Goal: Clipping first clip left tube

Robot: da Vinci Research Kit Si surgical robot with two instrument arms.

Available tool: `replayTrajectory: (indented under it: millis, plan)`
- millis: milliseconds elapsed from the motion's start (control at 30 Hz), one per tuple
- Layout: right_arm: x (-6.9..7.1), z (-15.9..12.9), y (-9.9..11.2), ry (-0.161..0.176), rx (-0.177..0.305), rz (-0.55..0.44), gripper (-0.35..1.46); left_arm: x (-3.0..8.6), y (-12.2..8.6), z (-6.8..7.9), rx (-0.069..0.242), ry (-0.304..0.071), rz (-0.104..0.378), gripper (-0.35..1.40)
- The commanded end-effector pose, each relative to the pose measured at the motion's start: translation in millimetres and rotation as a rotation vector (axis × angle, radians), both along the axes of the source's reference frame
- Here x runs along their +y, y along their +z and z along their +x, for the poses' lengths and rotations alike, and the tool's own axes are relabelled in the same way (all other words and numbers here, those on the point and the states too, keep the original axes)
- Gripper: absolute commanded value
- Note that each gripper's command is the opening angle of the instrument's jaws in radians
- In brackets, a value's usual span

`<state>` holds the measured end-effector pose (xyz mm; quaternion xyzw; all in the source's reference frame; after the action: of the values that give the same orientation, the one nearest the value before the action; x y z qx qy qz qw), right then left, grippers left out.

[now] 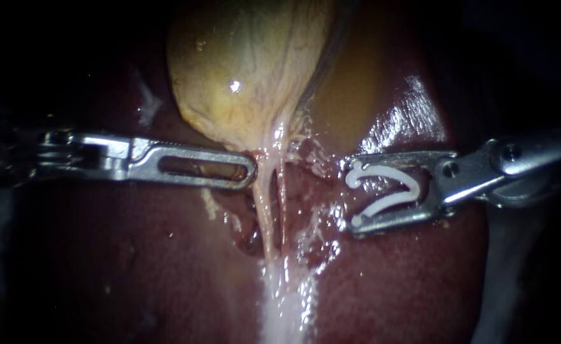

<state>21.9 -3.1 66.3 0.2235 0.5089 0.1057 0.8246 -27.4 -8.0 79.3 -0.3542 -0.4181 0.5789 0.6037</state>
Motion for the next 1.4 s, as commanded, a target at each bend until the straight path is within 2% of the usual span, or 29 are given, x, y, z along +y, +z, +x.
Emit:
replayTrajectory:
  millis: [33, 233, 367, 533, 733, 833, 1000, 1400]
  plan:
    - [0.0, 0.0, 0.0, 0.000, 0.000, 0.000, 0.50, 0.0, 0.0, 0.0, 0.000, 0.000, 0.000, -0.35]
    - [0.0, 0.0, -0.1, 0.000, 0.000, 0.000, 0.50, 0.3, -0.7, 0.4, -0.002, 0.000, 0.010, -0.35]
    - [0.0, 0.0, -0.1, 0.000, 0.000, 0.000, 0.50, 1.1, -1.8, 1.1, -0.004, 0.002, 0.004, -0.35]
    - [-0.1, 0.0, -0.1, 0.002, 0.002, 0.000, 0.50, 2.1, -3.6, 2.6, 0.001, 0.001, -0.013, -0.35]
    - [-0.1, 0.0, -0.1, 0.002, 0.002, 0.000, 0.50, 3.7, -5.8, 4.4, -0.004, -0.018, -0.042, -0.35]
    - [-0.1, 0.0, -0.1, 0.002, 0.002, 0.000, 0.50, 4.2, -6.8, 5.2, -0.003, -0.023, -0.051, -0.35]
    - [-0.1, 0.1, -0.1, 0.002, 0.002, 0.000, 0.50, 4.1, -7.7, 6.0, -0.002, -0.030, -0.054, -0.35]
    - [-0.1, 0.6, -0.2, 0.006, 0.003, 0.001, 0.50, 3.6, -7.8, 5.8, 0.002, -0.034, -0.056, -0.35]
